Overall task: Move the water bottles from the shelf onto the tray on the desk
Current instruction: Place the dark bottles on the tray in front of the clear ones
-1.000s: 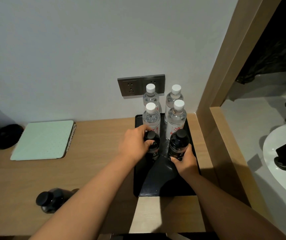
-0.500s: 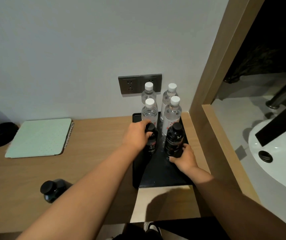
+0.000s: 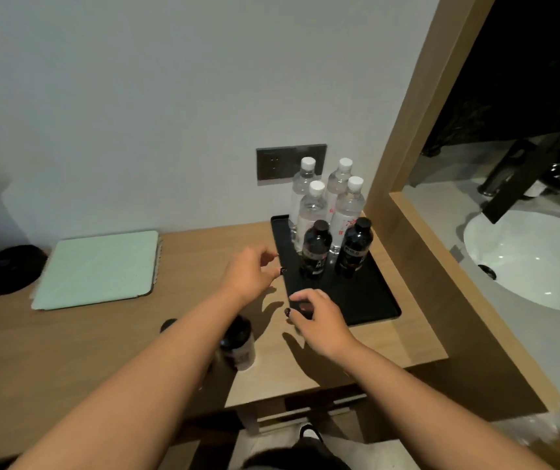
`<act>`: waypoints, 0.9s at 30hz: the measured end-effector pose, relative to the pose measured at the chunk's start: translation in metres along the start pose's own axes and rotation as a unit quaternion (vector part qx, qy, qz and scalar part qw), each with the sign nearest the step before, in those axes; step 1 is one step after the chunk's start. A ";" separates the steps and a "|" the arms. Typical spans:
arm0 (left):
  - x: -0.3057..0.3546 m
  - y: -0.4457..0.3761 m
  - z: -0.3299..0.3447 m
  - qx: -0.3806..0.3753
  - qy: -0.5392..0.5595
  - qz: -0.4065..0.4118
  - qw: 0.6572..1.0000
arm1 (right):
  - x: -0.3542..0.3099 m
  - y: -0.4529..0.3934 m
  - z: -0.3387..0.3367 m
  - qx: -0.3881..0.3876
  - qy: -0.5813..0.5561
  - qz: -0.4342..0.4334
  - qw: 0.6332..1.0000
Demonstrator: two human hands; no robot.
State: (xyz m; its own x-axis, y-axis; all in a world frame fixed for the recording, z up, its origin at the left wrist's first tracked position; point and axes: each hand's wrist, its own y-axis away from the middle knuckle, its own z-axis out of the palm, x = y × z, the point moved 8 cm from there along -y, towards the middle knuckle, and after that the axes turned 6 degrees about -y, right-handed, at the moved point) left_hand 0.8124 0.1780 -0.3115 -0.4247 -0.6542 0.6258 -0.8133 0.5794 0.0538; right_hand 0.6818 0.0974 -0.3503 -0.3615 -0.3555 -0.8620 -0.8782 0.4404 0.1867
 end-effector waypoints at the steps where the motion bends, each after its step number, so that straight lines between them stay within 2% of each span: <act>1: -0.010 0.010 -0.003 -0.006 0.011 -0.010 1.000 | -0.009 0.007 0.014 -0.011 -0.001 -0.011 1.000; 5: -0.037 0.043 -0.008 -0.051 -0.016 -0.002 0.999 | -0.023 0.031 0.051 -0.013 0.033 -0.022 0.999; 14: -0.039 0.092 -0.015 -0.161 -0.167 0.109 0.967 | -0.007 0.064 0.080 0.010 0.085 0.068 0.994; 18: -0.042 0.101 -0.014 -0.153 -0.174 0.128 0.964 | -0.003 0.073 0.087 0.001 0.090 0.092 0.992; 27: -0.040 0.088 -0.031 -0.106 -0.080 0.104 0.986 | -0.013 0.078 0.082 0.021 0.052 0.065 0.996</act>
State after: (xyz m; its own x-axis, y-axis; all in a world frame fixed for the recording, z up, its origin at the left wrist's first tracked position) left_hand 0.7702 0.2703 -0.3075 -0.6442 -0.5698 0.5103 -0.6082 0.7861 0.1099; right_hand 0.6436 0.2042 -0.3636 -0.5041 -0.3756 -0.7777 -0.8086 0.5216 0.2721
